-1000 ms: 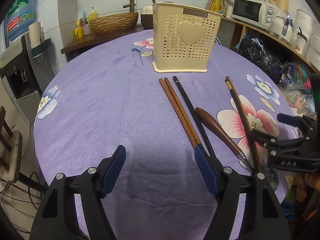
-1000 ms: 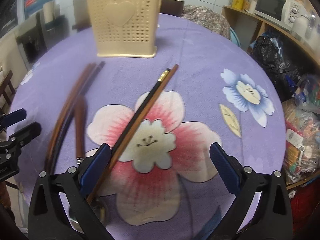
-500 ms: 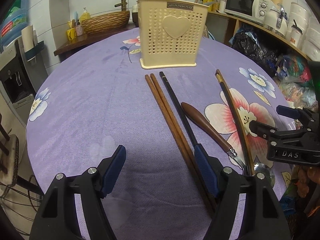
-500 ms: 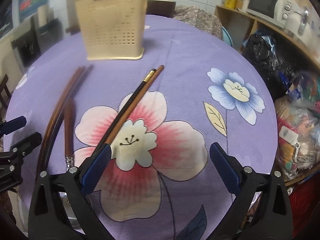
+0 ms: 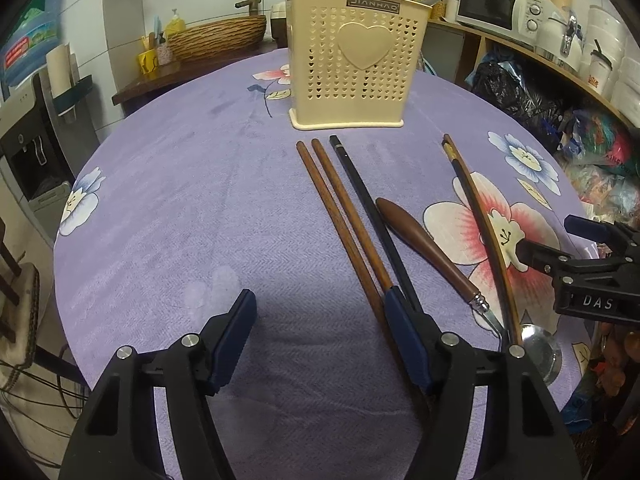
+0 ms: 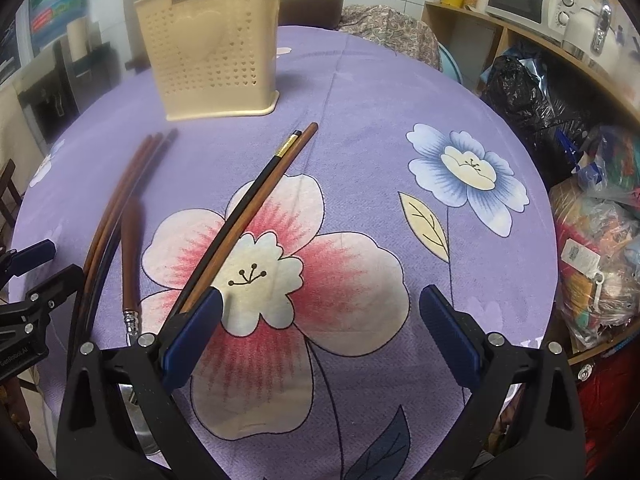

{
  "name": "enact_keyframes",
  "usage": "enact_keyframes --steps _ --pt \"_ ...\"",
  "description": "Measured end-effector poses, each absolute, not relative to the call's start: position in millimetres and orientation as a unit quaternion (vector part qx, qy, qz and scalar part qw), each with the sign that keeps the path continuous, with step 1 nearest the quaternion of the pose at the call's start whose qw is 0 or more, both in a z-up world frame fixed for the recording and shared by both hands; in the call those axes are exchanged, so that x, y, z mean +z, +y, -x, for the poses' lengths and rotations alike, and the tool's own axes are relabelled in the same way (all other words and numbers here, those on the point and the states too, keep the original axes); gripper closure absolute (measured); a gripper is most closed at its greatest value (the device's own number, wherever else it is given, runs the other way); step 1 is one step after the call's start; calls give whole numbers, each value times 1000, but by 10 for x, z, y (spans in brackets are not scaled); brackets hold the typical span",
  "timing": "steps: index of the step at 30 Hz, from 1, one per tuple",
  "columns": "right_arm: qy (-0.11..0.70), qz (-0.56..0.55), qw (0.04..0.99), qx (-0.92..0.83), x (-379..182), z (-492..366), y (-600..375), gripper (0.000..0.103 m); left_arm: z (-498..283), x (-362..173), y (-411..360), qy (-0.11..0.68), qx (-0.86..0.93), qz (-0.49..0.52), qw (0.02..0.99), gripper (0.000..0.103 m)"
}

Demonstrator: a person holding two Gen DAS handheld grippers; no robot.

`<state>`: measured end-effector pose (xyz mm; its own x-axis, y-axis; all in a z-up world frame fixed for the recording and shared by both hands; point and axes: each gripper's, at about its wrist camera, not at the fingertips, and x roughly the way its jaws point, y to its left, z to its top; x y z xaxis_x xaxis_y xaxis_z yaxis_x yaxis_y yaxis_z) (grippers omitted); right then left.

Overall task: Organize utensils
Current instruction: 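Move both open tools back down toward the remaining chopsticks on the tablecloth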

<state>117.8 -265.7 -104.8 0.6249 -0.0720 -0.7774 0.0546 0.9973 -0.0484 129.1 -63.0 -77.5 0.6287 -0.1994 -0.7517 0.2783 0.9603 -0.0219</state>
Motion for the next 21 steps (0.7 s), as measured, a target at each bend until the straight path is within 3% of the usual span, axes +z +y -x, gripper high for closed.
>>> enact_keyframes --steps 21 --pt "466 30 884 -33 -1096 -1579 -2547 6 -1829 -778 -309 426 -102 -68 896 33"
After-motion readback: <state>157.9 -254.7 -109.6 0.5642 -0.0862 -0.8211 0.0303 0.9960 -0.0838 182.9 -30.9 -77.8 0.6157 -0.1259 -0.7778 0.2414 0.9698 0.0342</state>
